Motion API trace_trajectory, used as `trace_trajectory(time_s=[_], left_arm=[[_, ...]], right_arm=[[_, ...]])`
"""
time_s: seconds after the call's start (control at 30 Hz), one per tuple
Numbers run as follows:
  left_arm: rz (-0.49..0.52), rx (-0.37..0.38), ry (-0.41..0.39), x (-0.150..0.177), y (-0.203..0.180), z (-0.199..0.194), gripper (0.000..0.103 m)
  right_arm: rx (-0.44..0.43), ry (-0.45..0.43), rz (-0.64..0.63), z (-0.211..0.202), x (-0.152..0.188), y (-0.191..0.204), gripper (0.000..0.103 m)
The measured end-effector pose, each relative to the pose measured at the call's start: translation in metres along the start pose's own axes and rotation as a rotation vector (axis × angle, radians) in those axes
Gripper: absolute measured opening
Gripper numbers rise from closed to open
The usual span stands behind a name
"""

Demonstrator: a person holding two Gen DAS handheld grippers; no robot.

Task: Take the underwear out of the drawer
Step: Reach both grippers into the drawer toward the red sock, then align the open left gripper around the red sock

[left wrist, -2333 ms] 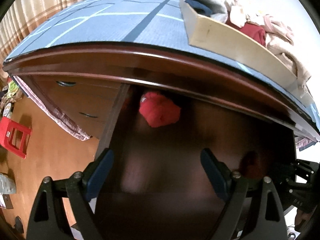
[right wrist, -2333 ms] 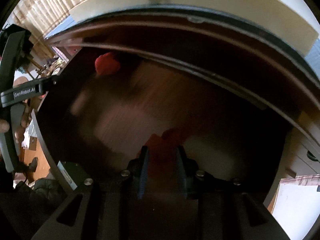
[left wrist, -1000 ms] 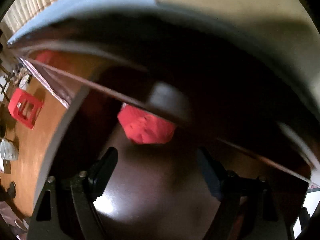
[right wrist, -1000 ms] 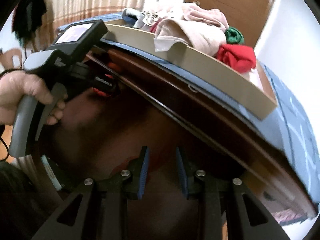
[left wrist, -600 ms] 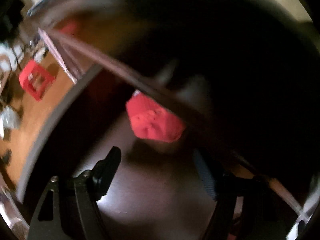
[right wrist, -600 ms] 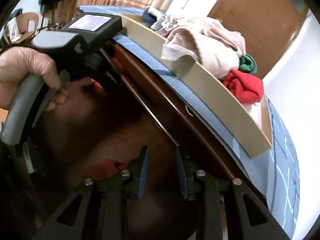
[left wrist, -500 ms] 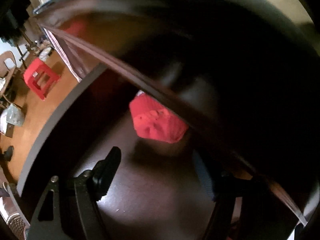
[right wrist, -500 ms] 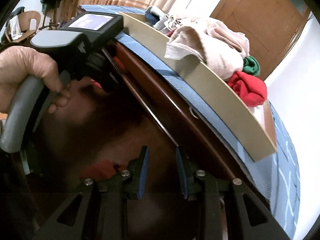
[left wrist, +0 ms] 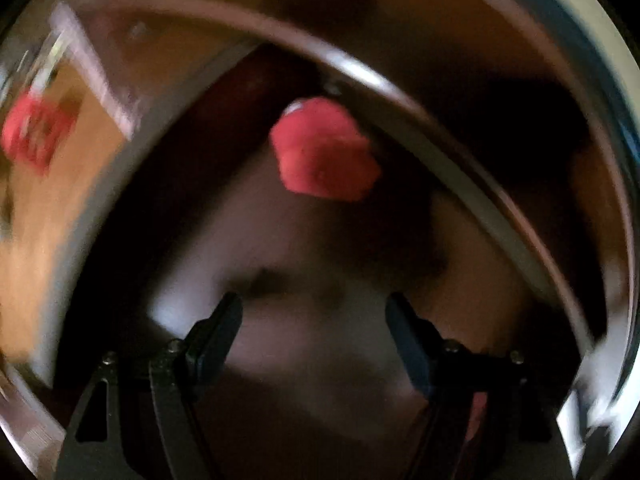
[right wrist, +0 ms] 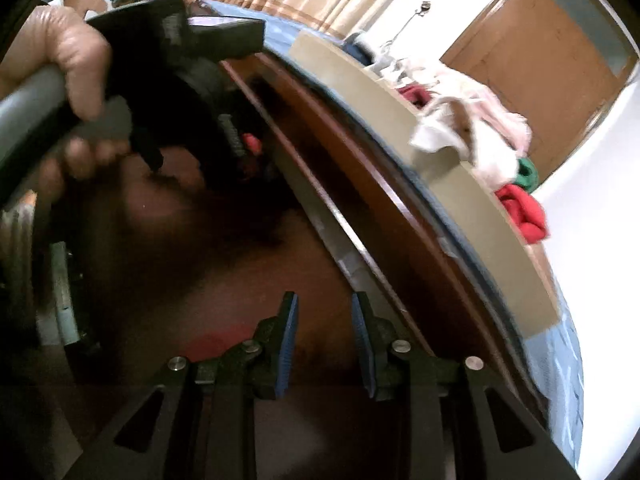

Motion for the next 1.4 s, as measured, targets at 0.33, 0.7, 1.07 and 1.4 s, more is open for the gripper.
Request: trace_trajectory(time_s=[0.33,0.7,1.07,1.4], left_arm=[[1.227,-0.576,-0.381,0.045,-0.054,-0.021,0.075],[2.108,-0.953,-0.375,0.062,-0.062,0.021,0.075],[2.330,-0.804,-0.209,0.051,-0.055,0.031,0.073],[1.685,-0.191,-0.322,-0.010,-0.045,-0.049,0.073]], right_arm=[[0.011,-0.044,0.187,-0.052,0.029,-0.023,0.030],[0.026,-0.017,0.285,-0.055,0.039,-0.027,0.030],[-0.012,-0.009,0.383,-0.048,0.036,-0.034,0.030],[-0.187,-0.055,0.607,-0.034,0.034,-0.025,0.030]])
Point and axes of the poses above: each gripper's, at about its wrist camera, not at the fingertips, and z roughly the way its jaws point, y to its left, x to its underside, the point moved 3 cm from there along z, roughly the way its jaws point, and after that the axes turned 4 degrees about -x, right-handed, at the moved point
